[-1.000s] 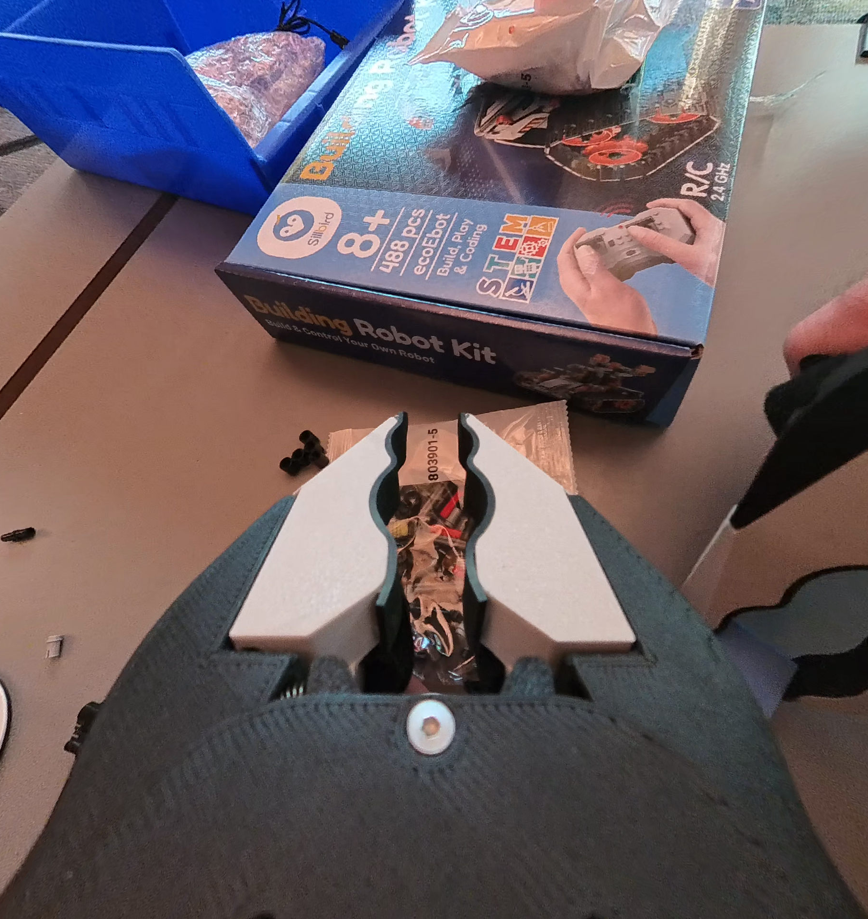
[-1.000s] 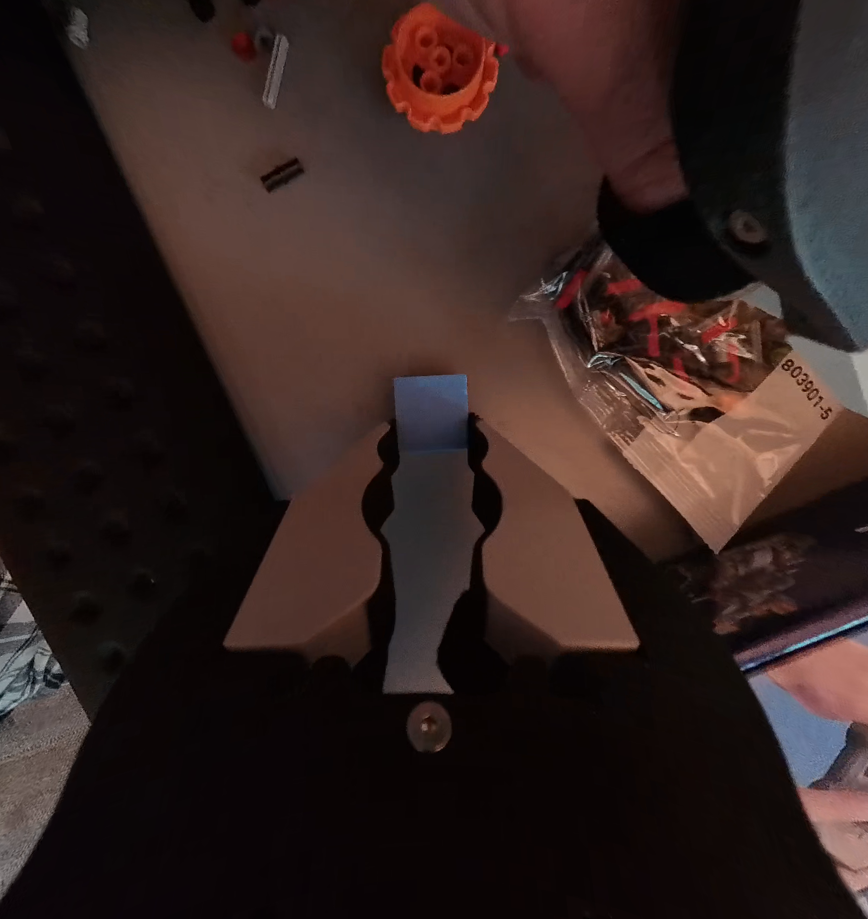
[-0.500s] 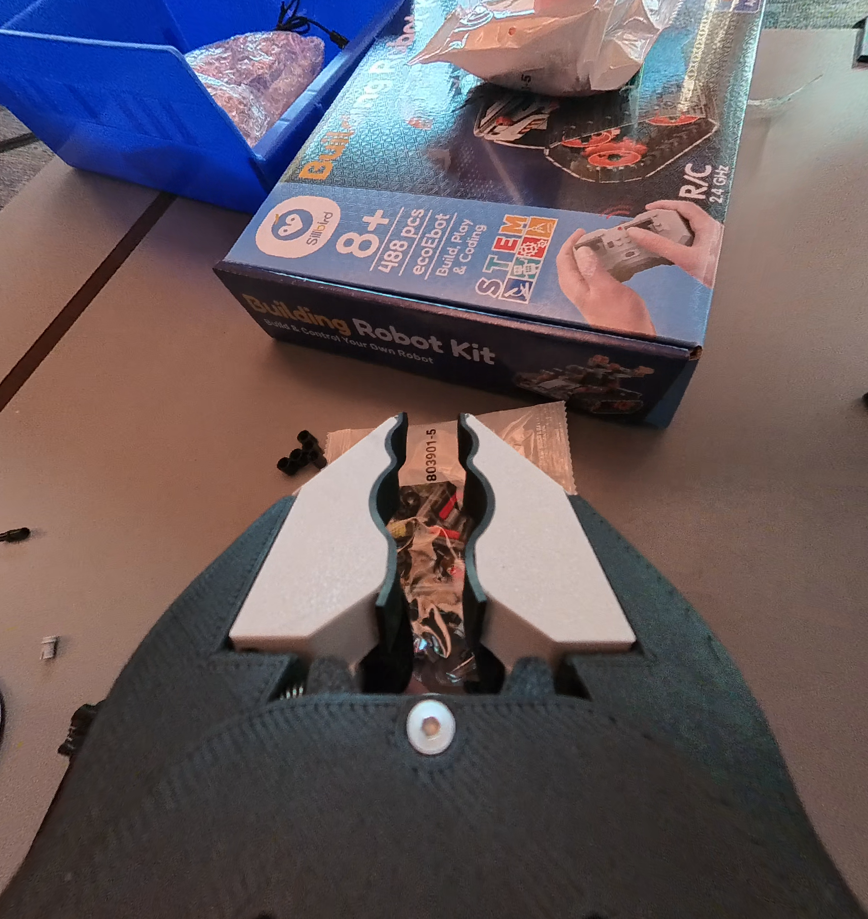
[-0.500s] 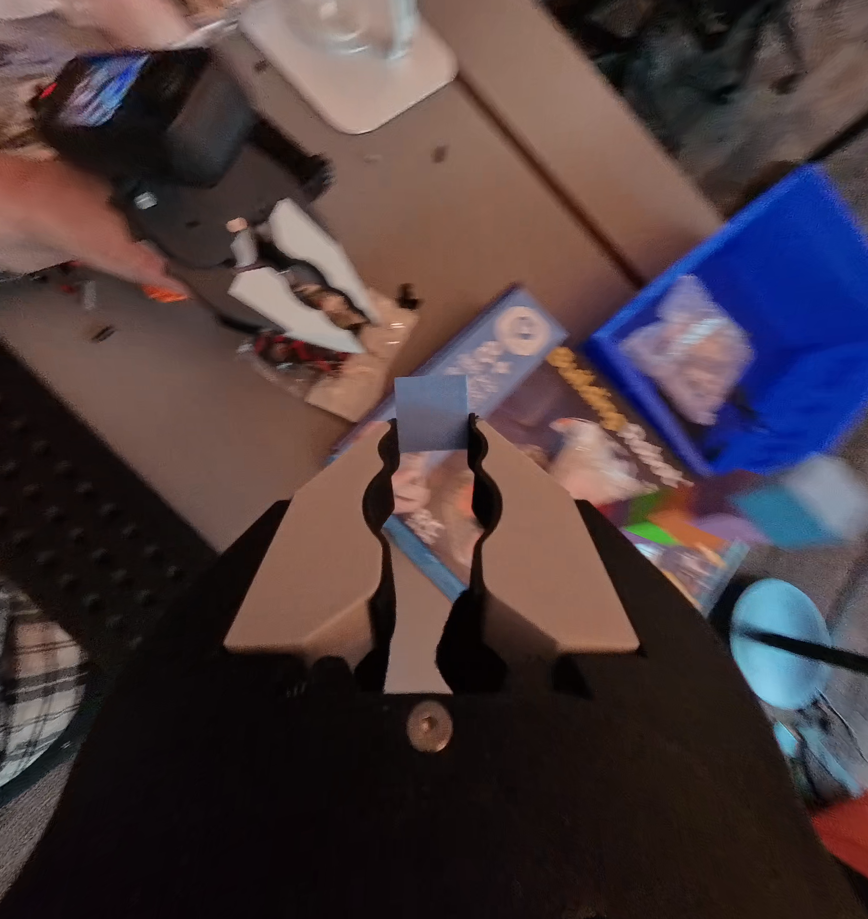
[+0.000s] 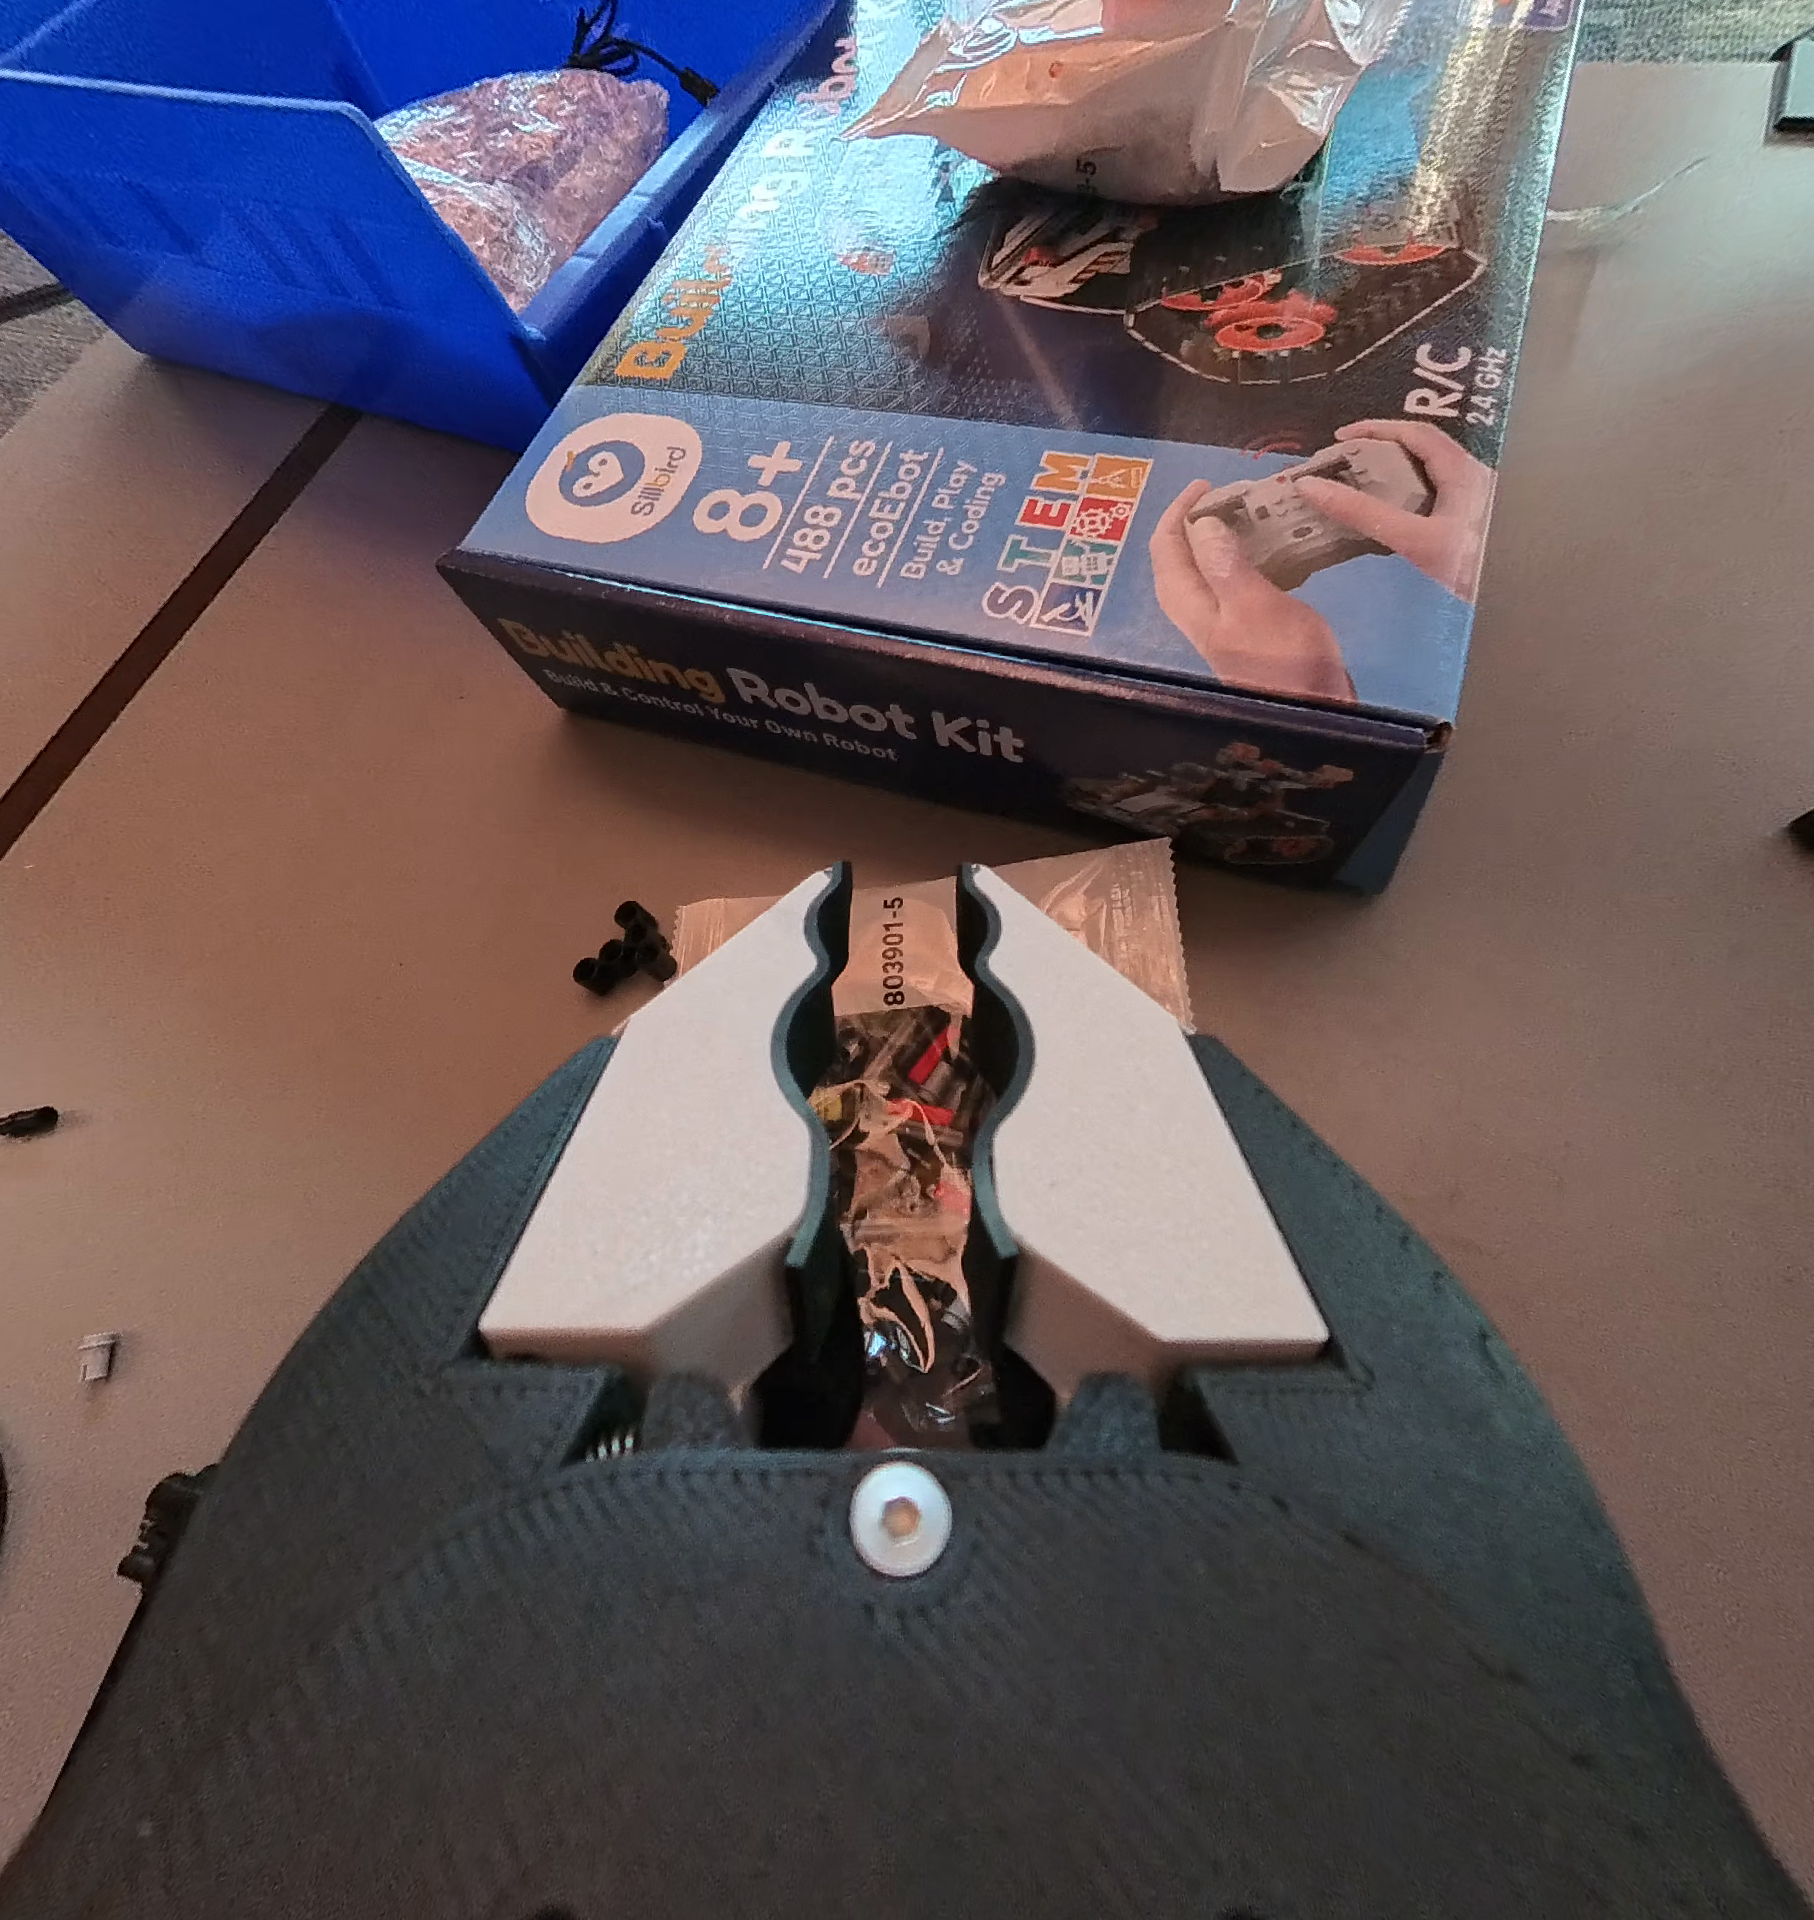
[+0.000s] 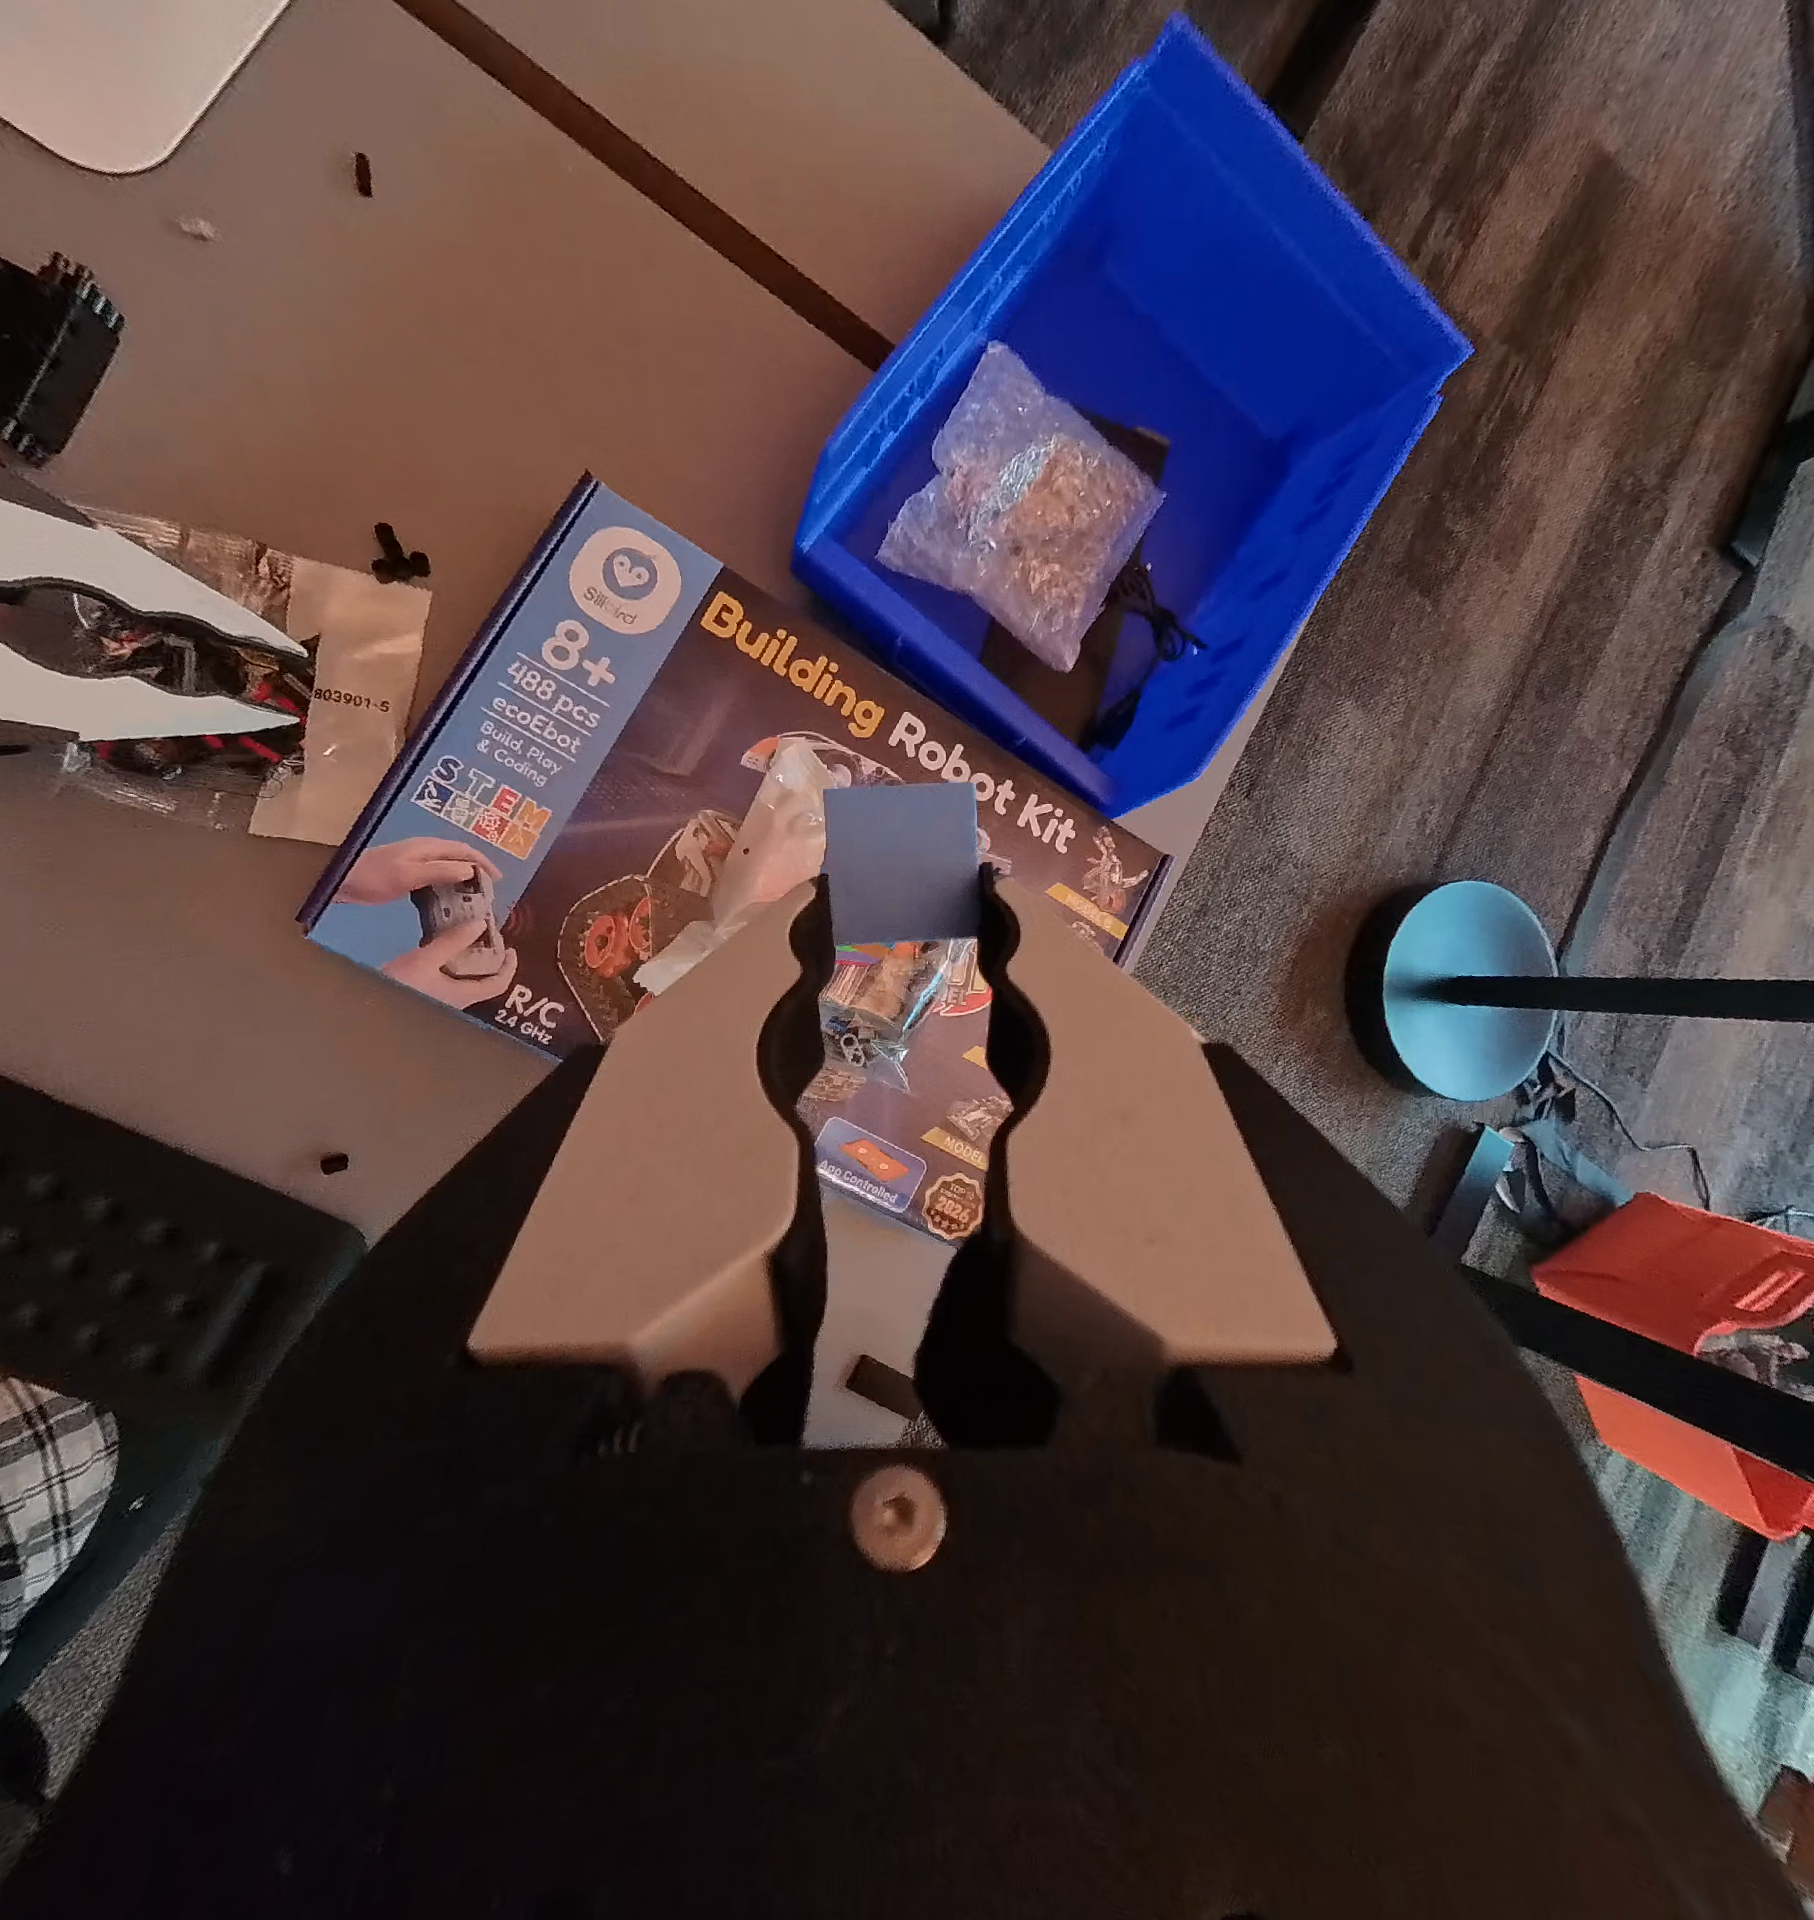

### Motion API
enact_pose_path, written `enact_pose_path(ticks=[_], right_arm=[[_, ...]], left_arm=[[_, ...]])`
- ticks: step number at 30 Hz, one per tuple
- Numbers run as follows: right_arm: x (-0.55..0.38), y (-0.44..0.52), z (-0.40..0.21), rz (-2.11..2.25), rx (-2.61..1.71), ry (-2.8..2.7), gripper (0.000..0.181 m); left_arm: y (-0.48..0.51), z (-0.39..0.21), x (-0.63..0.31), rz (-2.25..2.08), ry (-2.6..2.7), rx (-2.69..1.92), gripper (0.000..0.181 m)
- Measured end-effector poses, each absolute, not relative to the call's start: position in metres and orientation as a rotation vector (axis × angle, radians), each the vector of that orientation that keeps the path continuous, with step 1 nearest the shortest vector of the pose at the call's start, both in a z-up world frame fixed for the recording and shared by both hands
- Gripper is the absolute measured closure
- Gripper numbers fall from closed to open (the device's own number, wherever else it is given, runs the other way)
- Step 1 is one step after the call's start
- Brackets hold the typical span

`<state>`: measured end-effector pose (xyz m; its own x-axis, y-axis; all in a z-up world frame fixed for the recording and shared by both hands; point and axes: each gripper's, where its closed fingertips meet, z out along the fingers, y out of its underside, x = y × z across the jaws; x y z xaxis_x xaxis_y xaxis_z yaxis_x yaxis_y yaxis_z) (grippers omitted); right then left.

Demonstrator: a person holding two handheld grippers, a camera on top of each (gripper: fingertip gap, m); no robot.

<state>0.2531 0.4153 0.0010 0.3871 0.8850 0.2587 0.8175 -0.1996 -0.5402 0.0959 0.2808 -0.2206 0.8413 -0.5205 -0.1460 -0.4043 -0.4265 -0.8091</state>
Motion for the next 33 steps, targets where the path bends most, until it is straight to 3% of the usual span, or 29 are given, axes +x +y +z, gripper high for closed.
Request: enact_pose_path(ticks=[33], right_arm=[[0.251,0.426,-0.027,0.225,-2.154,-1.519,0.155]], left_arm=[[0.282,-0.227,0.096,-0.157,0.686,-2.088,0.163]])
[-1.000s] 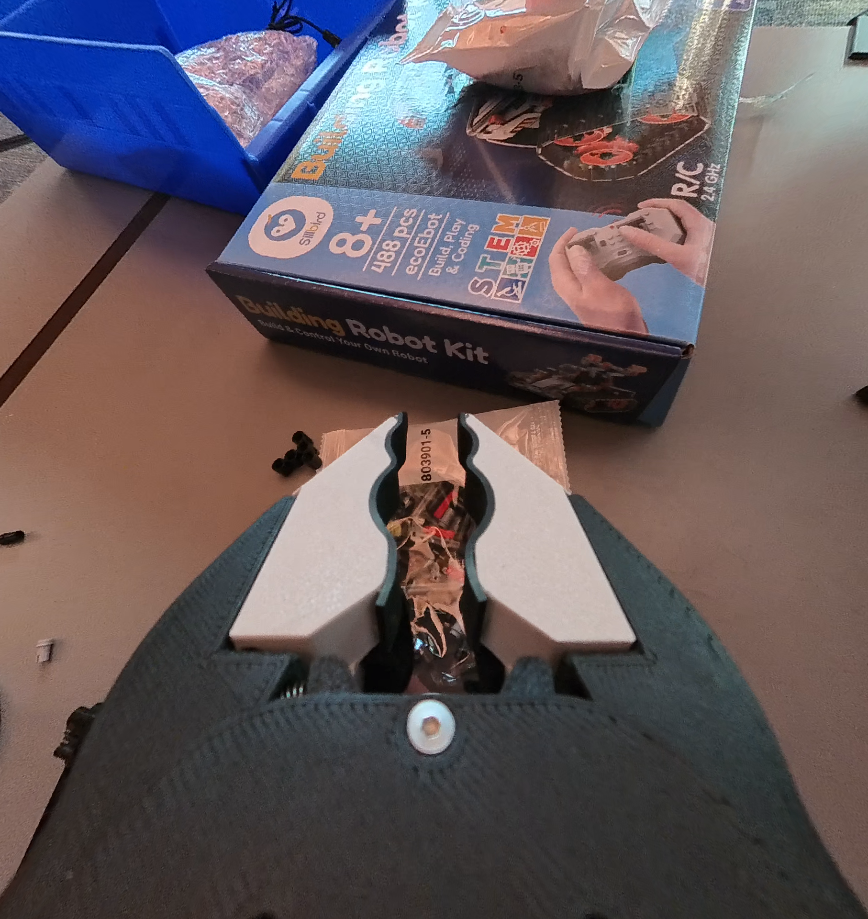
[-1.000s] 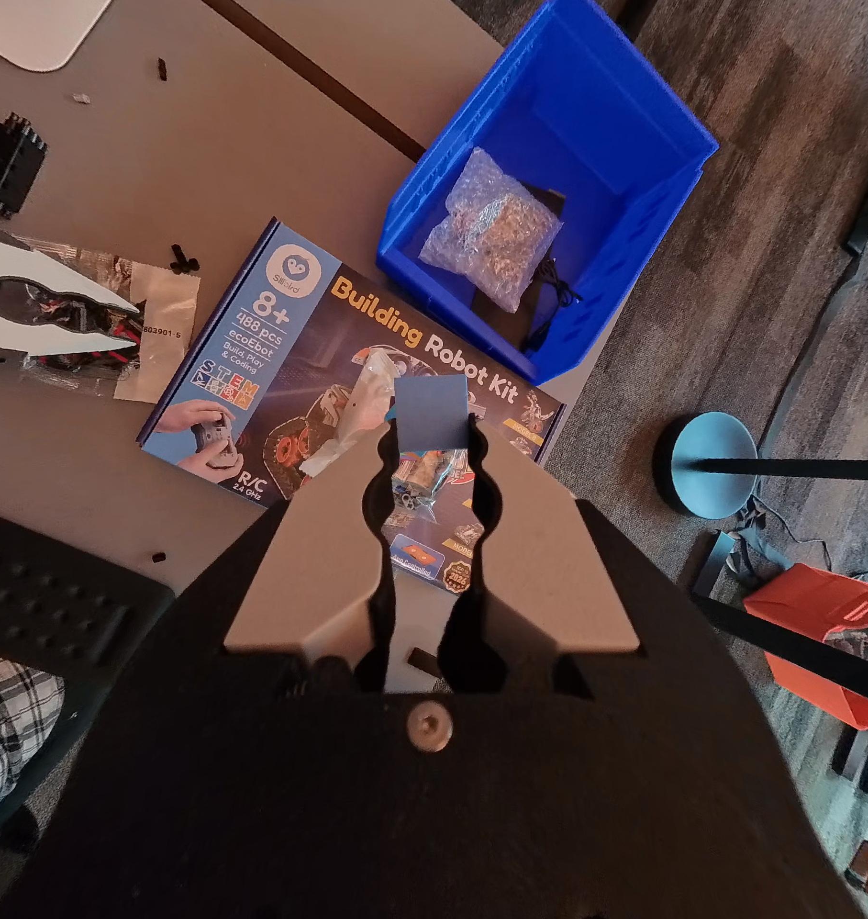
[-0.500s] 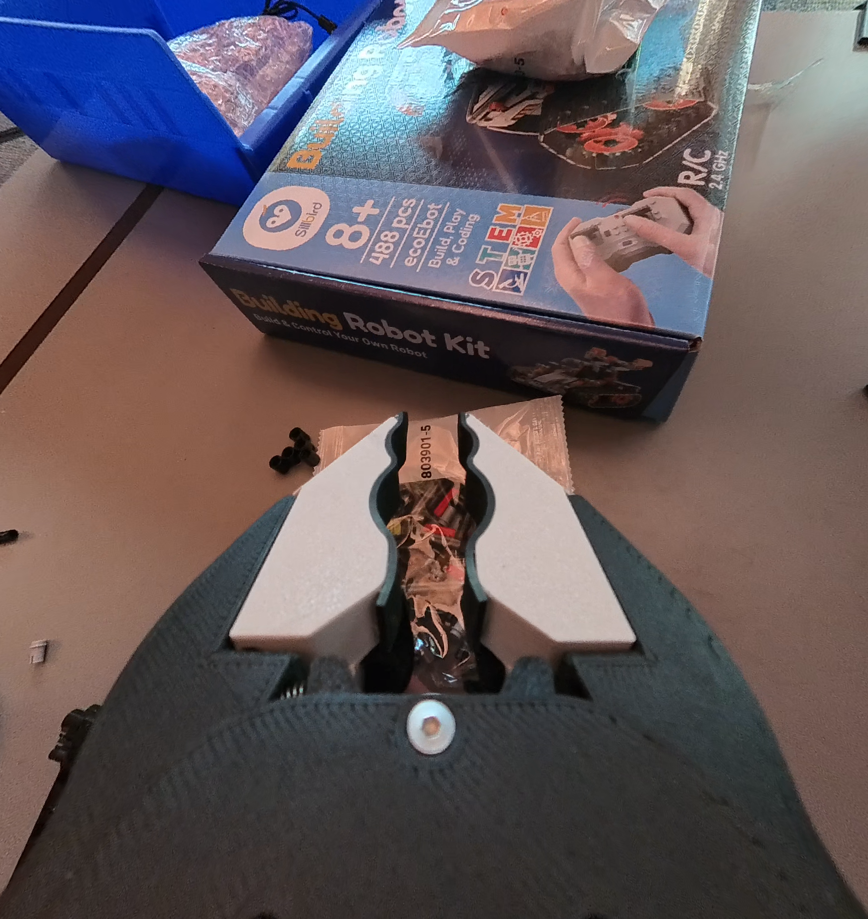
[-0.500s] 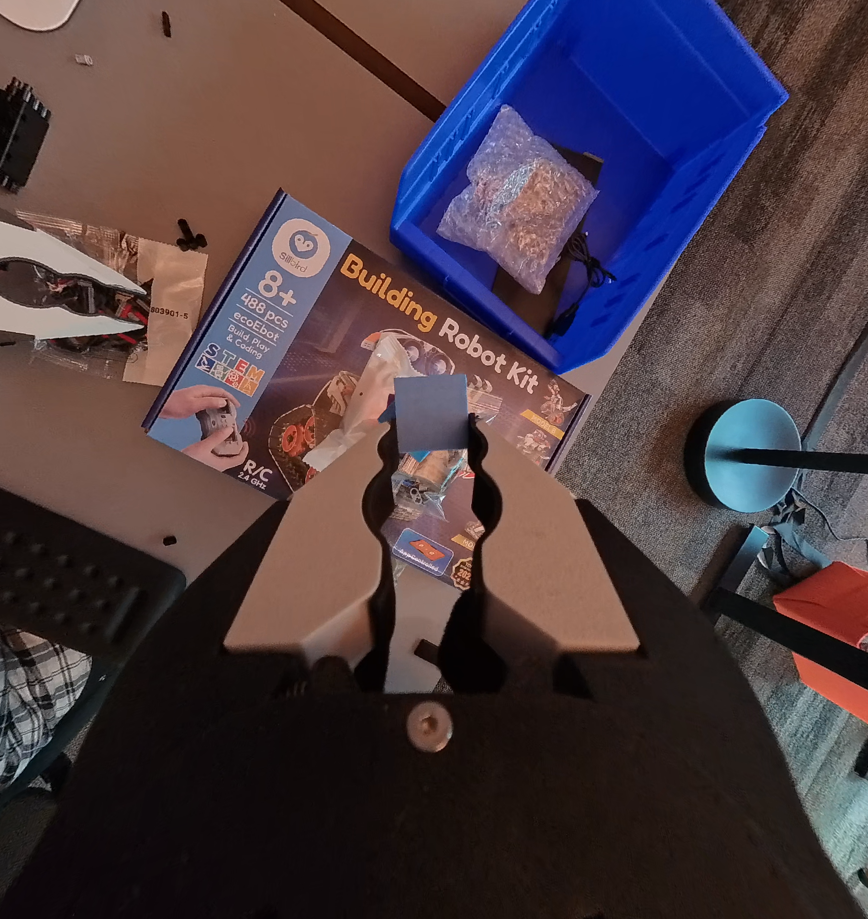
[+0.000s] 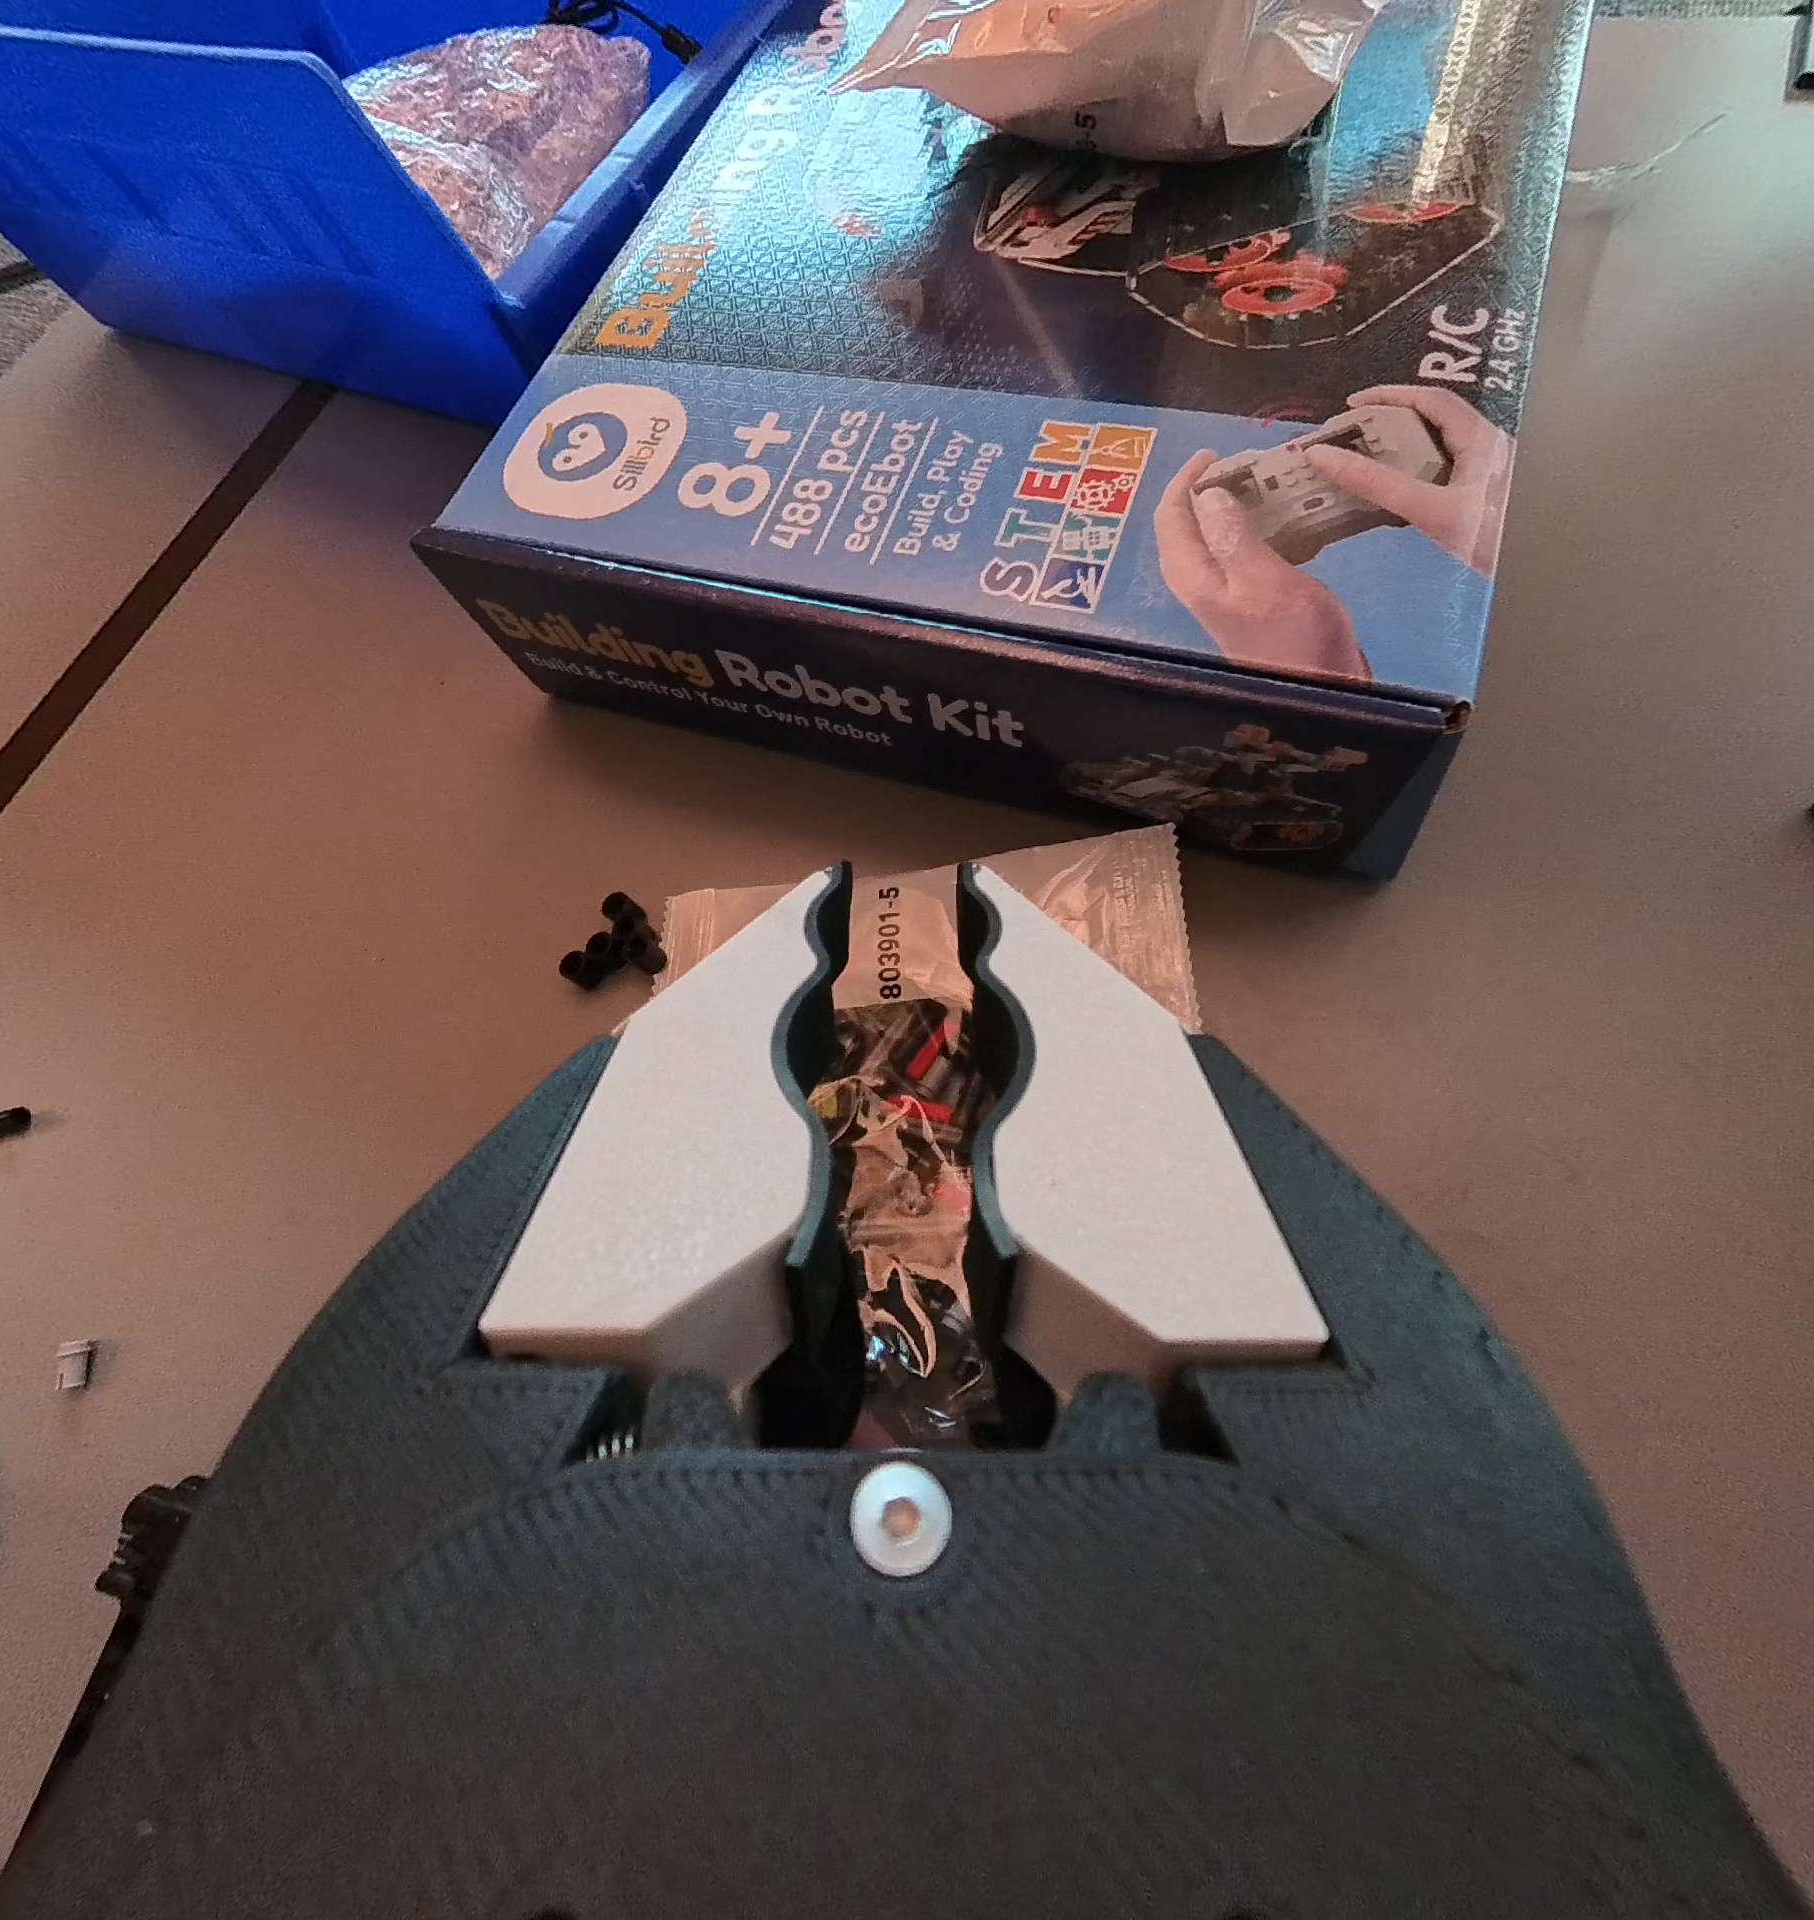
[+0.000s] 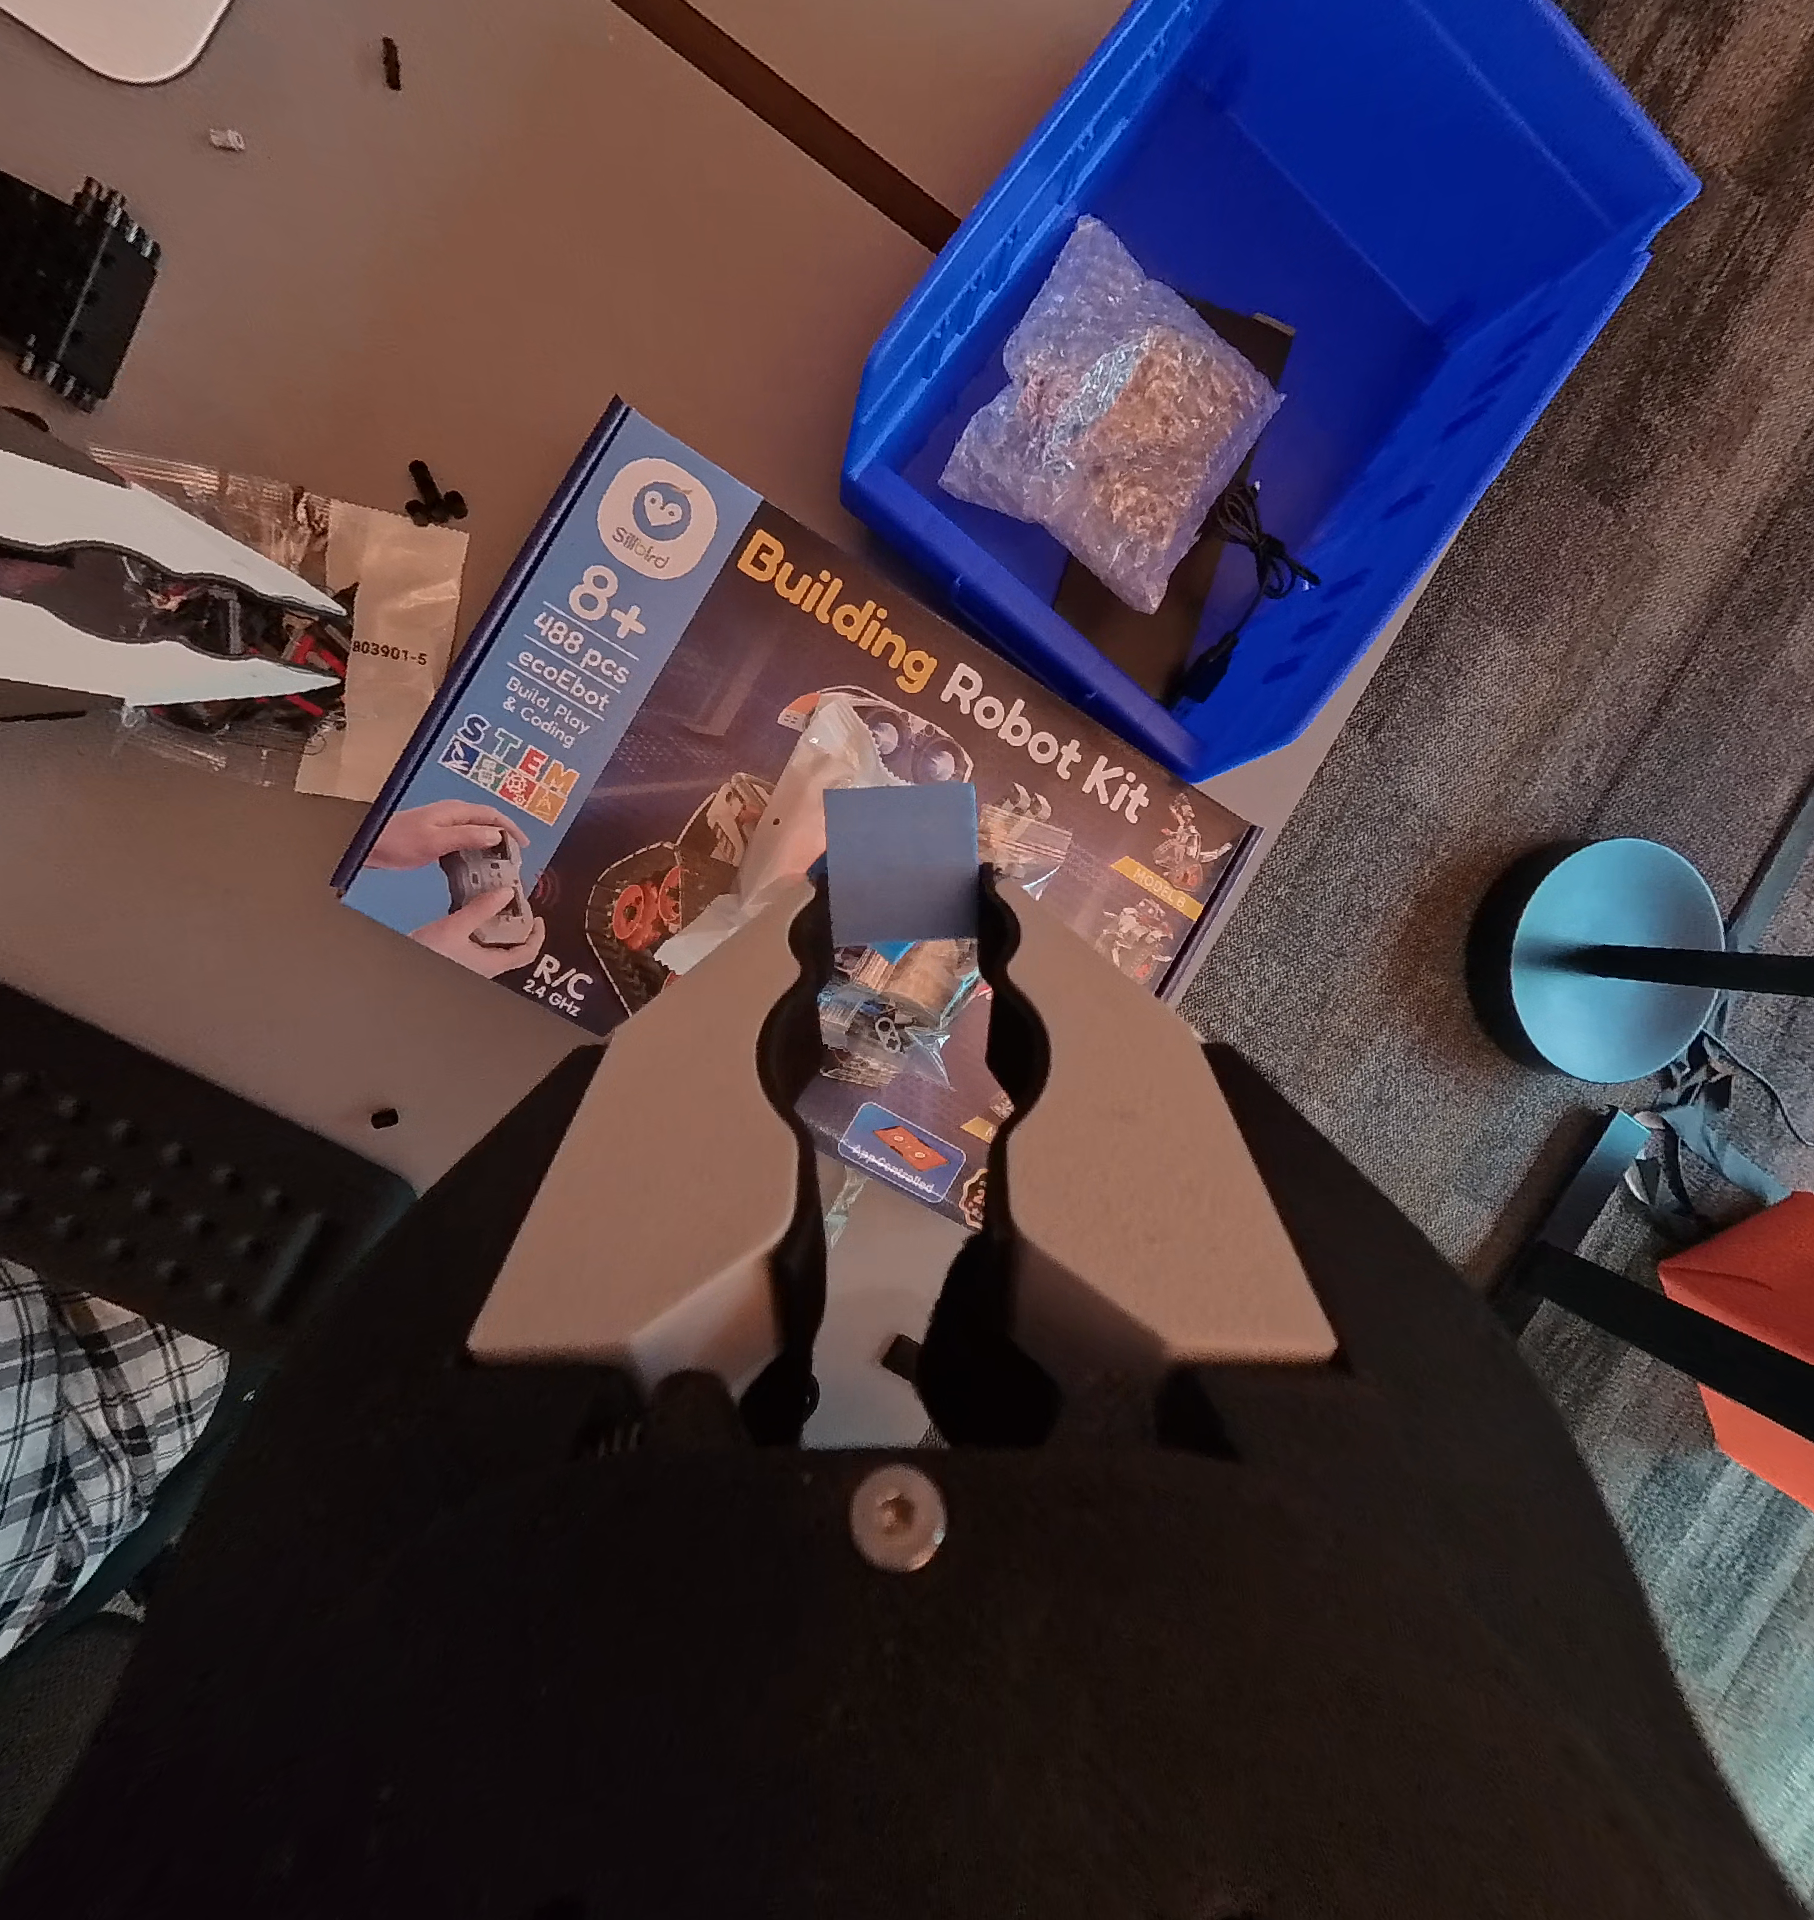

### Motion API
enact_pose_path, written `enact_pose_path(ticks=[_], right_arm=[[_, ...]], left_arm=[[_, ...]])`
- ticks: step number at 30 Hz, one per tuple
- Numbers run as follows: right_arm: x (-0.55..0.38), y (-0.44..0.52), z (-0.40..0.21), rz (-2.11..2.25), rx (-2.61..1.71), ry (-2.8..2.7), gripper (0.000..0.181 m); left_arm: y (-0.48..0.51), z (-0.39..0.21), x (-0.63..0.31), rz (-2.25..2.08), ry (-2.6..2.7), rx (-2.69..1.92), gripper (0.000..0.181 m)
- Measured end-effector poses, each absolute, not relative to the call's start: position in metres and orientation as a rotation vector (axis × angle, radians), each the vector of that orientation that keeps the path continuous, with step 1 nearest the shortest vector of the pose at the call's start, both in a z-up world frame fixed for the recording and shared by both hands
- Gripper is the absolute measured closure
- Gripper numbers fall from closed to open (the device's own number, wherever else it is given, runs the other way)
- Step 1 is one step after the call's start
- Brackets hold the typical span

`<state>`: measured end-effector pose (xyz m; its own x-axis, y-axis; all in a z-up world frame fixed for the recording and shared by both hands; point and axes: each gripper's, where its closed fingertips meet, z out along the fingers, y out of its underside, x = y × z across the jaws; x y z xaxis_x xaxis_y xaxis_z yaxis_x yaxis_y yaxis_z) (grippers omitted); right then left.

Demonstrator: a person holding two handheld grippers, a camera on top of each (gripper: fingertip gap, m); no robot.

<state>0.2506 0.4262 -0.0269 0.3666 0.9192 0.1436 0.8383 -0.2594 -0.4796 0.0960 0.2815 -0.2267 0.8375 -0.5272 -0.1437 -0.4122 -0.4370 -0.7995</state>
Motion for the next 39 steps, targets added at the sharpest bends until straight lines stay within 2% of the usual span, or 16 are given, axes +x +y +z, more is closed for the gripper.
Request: enact_pose_path(ticks=[20,28,39], right_arm=[[0.251,0.427,-0.028,0.213,-2.151,-1.518,0.147],[0.254,0.422,-0.013,0.235,-2.109,-1.487,0.142],[0.279,0.389,0.008,0.202,-1.987,-1.405,0.144]], left_arm=[[0.282,-0.228,0.096,-0.161,0.689,-2.09,0.163],[0.282,-0.228,0.096,-0.163,0.689,-2.089,0.163],[0.286,-0.221,0.088,-0.13,0.629,-2.079,0.159]])
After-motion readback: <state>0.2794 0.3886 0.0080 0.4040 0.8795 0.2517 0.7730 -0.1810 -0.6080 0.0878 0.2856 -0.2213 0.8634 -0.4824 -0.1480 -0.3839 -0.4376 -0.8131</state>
